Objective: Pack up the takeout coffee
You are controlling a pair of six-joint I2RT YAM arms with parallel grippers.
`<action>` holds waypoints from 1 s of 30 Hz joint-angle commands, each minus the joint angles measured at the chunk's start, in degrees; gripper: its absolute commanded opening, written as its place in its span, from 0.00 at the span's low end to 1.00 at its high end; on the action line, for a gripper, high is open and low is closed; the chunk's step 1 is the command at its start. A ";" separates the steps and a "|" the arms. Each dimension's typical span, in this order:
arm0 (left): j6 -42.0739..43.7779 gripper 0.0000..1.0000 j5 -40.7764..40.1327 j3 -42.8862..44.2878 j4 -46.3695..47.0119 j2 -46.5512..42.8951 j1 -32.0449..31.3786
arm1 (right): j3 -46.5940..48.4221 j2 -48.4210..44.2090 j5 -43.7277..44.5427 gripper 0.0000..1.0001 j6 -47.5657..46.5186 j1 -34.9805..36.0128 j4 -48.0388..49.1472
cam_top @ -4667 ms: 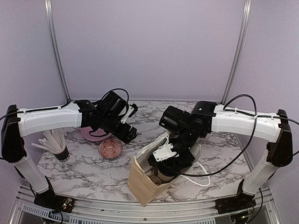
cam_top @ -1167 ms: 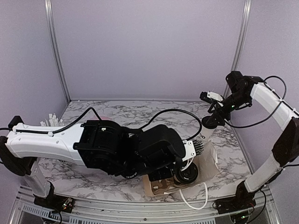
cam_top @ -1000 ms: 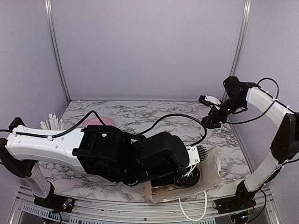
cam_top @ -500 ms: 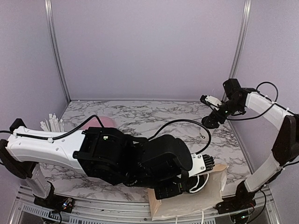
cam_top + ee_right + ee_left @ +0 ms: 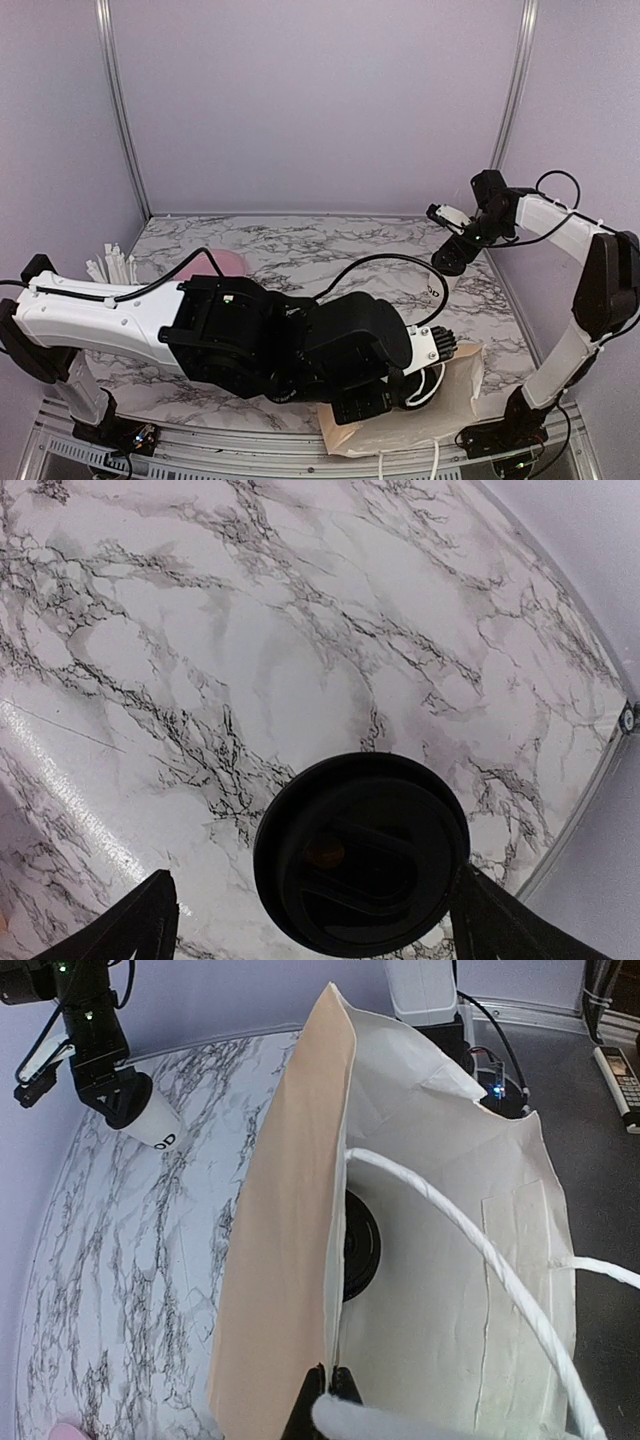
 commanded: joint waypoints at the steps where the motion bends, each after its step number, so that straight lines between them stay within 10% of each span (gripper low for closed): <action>1: 3.92 0.00 -8.60 -0.89 -1.63 -1.83 3.39 | 4.28 2.10 -0.97 0.92 2.30 -1.00 0.00; 22: 16.58 0.02 7.13 3.32 2.75 3.41 29.10 | 8.68 9.02 -0.76 0.92 4.33 -2.42 -4.30; 30: 15.86 0.44 2.75 5.35 2.80 3.69 30.19 | 7.39 8.47 0.74 0.80 4.96 -2.61 -5.72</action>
